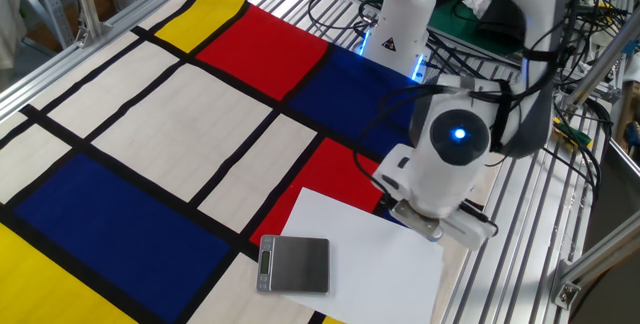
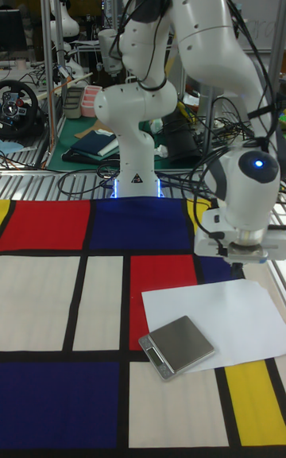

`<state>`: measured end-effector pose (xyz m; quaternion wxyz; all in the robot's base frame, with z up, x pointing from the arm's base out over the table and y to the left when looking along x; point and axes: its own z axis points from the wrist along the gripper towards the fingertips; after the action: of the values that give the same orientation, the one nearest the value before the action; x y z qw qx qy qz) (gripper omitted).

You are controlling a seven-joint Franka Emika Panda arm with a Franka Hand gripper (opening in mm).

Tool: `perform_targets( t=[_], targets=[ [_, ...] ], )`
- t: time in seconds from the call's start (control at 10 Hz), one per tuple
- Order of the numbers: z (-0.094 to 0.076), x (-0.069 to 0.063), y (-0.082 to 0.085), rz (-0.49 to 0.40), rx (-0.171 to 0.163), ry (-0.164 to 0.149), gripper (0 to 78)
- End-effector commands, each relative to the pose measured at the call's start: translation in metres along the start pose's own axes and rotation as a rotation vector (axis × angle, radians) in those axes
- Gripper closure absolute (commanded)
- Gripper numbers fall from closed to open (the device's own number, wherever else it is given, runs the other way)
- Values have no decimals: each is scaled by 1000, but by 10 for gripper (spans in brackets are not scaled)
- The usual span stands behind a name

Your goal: Unfold a piece of paper

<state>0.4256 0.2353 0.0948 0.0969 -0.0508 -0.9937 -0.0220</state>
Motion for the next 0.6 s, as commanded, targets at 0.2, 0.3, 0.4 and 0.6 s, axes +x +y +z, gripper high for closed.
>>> perform_targets(
  t=[0.2,0.3,0.4,0.6],
  targets=[
    [14,10,20,46,-35,-12,764],
    [14,10,20,43,-42,-7,764],
    [14,11,21,44,-42,-4,764],
    [16,14,23,55,-43,-9,764]
  ],
)
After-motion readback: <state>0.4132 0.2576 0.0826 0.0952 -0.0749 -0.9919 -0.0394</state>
